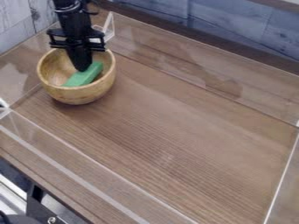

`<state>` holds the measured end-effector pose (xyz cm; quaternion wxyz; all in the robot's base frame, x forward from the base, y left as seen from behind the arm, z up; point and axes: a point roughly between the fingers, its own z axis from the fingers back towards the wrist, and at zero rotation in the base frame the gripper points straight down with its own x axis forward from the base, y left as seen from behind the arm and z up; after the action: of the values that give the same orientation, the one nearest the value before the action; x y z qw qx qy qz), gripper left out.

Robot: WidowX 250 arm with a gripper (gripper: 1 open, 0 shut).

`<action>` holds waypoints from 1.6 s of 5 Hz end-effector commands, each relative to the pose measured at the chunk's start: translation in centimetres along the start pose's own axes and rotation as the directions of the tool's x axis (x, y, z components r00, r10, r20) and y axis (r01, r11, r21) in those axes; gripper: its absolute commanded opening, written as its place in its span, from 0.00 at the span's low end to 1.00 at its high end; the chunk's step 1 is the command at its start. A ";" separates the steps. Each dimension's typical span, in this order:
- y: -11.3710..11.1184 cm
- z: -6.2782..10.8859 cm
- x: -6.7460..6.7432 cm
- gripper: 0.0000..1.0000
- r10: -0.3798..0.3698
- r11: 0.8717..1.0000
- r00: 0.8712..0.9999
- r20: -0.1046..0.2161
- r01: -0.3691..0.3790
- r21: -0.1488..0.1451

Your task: Move green stick from inside the wooden bowl to the table next to it

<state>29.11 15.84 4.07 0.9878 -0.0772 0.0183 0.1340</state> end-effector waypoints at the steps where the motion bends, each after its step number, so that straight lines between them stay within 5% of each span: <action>1: -2.3 2.6 0.7 0.00 -0.004 0.999 0.999 0.033 0.005 -0.035; 3: -3.4 6.4 0.8 0.00 0.057 0.993 0.996 0.067 -0.050 -0.104; 6: -3.0 5.8 -1.1 0.00 0.087 0.989 0.994 0.068 -0.078 -0.124; 8: -7.1 6.3 -3.1 0.00 0.060 0.987 0.996 0.068 -0.049 -0.151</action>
<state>27.94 8.89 10.00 0.9747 -0.1533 0.0013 0.1629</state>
